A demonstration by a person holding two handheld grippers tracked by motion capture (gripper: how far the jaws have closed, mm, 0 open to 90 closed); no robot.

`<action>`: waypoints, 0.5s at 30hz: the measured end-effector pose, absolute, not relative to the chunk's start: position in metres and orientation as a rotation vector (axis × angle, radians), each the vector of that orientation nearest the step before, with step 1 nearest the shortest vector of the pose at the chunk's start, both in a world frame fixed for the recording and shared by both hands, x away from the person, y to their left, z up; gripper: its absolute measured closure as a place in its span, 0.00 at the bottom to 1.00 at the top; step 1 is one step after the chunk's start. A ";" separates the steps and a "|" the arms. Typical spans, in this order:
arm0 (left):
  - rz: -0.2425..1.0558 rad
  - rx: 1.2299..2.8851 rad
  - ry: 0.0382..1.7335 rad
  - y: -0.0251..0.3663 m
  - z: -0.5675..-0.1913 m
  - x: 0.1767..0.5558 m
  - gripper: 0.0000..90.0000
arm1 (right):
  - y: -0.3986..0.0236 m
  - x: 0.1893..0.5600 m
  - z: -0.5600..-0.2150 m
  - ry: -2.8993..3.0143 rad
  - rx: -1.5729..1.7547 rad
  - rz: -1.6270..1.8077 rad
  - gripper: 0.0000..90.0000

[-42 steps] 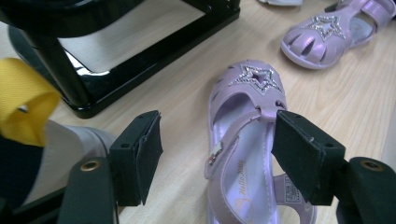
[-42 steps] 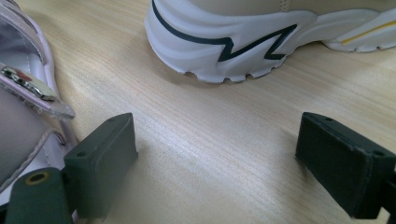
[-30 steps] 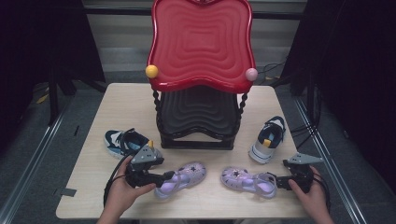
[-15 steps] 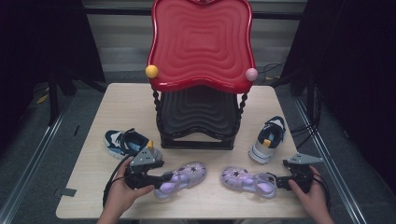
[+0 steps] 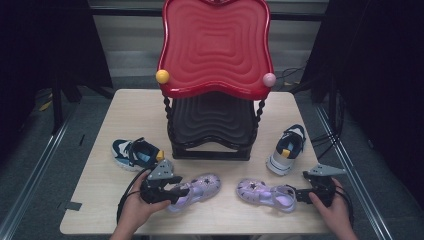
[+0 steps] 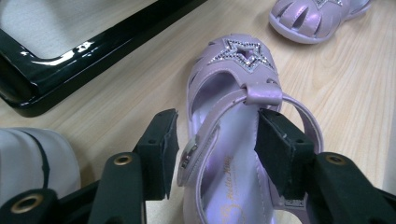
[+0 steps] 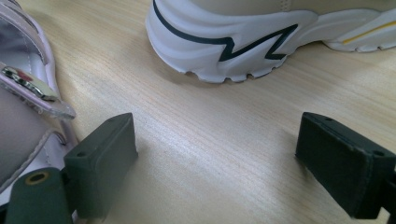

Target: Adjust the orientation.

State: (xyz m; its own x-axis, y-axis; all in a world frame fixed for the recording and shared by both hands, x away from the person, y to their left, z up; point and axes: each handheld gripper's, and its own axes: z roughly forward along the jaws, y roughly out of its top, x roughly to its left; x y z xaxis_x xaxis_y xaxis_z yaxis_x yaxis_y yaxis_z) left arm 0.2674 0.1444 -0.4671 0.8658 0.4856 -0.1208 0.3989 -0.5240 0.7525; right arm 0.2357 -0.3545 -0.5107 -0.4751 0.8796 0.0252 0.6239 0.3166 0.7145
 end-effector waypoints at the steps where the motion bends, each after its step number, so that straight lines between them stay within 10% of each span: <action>1: 0.130 2.188 0.637 0.144 -0.468 0.267 0.55 | -0.354 0.236 -0.511 2.219 1.341 0.953 0.13; 15: 0.145 2.196 0.634 0.140 -0.473 0.269 0.54 | -0.355 0.236 -0.511 2.219 1.340 0.952 0.13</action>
